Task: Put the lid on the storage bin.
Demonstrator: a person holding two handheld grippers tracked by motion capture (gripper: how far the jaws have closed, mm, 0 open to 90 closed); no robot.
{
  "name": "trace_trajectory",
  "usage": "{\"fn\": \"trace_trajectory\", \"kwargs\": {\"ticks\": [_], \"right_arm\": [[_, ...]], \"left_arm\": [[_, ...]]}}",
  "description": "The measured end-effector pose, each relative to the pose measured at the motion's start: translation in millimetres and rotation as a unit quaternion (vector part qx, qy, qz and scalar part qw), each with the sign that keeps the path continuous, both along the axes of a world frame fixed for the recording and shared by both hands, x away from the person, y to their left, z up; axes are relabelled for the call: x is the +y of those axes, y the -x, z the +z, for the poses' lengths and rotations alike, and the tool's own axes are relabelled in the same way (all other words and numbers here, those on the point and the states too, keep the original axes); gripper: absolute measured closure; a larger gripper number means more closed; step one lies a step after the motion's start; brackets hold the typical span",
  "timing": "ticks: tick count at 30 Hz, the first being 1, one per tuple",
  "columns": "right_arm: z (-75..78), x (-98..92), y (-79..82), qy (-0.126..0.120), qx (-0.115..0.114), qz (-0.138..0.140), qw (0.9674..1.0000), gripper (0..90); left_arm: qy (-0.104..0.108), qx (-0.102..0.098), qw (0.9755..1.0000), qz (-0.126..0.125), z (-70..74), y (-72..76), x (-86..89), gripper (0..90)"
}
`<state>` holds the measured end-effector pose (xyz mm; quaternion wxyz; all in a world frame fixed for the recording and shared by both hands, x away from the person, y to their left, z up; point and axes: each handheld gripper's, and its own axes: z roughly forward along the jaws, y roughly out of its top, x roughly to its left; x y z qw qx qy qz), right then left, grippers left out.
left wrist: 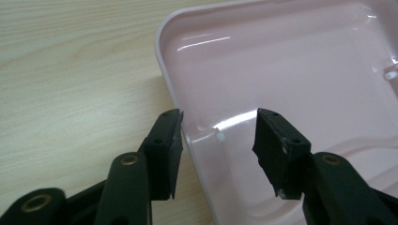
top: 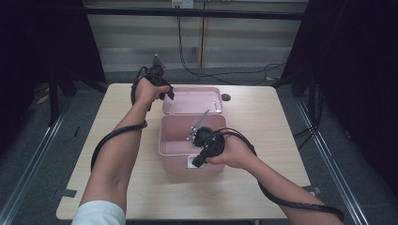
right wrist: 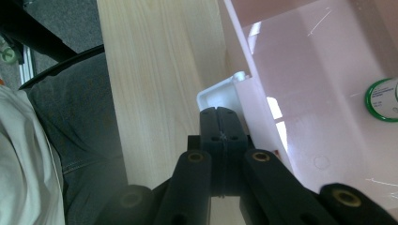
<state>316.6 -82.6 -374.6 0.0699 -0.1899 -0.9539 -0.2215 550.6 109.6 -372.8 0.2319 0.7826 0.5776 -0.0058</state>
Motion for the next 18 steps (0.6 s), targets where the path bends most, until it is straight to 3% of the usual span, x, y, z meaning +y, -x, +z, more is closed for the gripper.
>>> {"fn": "trace_trajectory", "kwargs": {"ticks": [7, 11, 18], "right_arm": [[0.4, 0.5, -0.4, 0.003, 0.002, 0.0, 1.0, 90.0], [0.0, 0.1, -0.6, 0.0, 0.001, 0.002, 1.0, 90.0], [-0.4, -0.4, -1.2, -0.001, -0.001, 0.004, 1.0, 90.0]], "left_arm": [[-0.011, 0.009, 0.9999, 0.008, -9.0, -4.8, -2.2, 54.4], [-0.016, 0.01, 0.9996, 0.02, -14.7, -8.1, -1.1, 60.7], [-0.007, 0.023, 0.9992, 0.032, -15.7, -11.7, -2.0, 66.6]]}}
